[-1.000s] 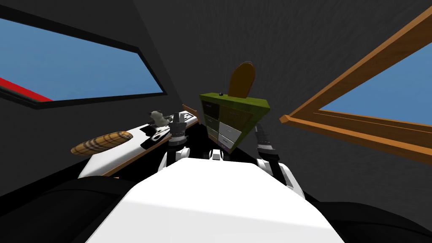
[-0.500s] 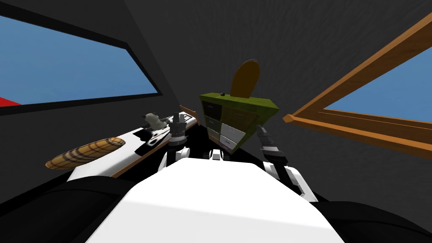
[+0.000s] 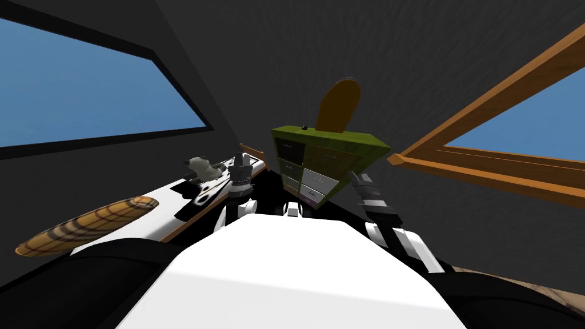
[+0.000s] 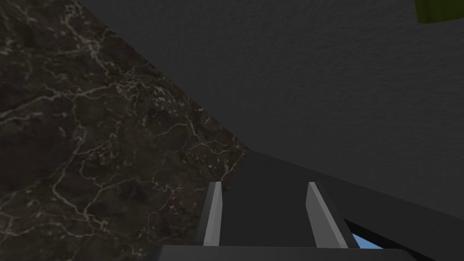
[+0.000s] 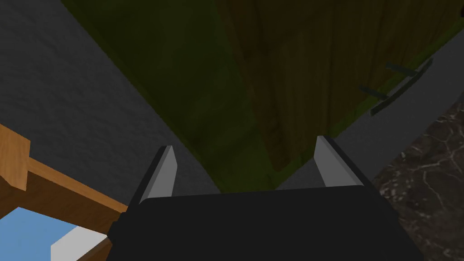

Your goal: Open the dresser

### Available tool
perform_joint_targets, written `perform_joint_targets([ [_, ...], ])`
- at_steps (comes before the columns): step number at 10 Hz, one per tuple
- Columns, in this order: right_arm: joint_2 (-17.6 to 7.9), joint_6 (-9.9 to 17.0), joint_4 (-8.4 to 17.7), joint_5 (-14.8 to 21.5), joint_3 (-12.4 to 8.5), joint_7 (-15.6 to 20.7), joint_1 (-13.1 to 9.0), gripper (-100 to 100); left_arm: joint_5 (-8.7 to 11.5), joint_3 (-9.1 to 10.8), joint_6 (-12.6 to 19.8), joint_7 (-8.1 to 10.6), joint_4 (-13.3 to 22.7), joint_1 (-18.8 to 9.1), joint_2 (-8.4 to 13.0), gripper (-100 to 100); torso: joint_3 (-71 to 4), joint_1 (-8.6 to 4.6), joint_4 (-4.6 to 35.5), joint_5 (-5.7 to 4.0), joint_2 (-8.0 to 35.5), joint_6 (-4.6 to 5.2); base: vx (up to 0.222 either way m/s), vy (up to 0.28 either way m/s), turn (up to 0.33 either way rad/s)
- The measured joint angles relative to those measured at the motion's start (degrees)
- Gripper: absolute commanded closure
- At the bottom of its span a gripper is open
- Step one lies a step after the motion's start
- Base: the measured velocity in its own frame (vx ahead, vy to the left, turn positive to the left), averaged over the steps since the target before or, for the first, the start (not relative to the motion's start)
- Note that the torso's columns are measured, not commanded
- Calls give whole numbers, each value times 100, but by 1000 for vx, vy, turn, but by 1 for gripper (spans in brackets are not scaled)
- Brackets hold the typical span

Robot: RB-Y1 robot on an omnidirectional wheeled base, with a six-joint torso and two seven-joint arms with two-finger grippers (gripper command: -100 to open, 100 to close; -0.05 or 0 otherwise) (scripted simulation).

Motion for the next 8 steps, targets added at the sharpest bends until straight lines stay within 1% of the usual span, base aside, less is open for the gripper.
perform_joint_targets([
  [2, -173, 163, 4, 329, -288, 262, 104, -100, 0, 0, 0, 0, 0, 0, 0, 0, 4, 15, 11, 14, 10, -9, 70, 157, -100],
  [4, -273, 259, 8, 649, -515, 566, 205, -100, 0, 0, 0, 0, 0, 0, 1, 0, 18, 28, 19, 21, 33, -7, 49, 138, -85],
  [8, -547, 515, 117, 1180, -983, 1128, 327, -100, 0, 1, 0, 0, 0, 0, 1, 0, 28, 112, 24, 50, 48, -23, 66, 159, -69],
])
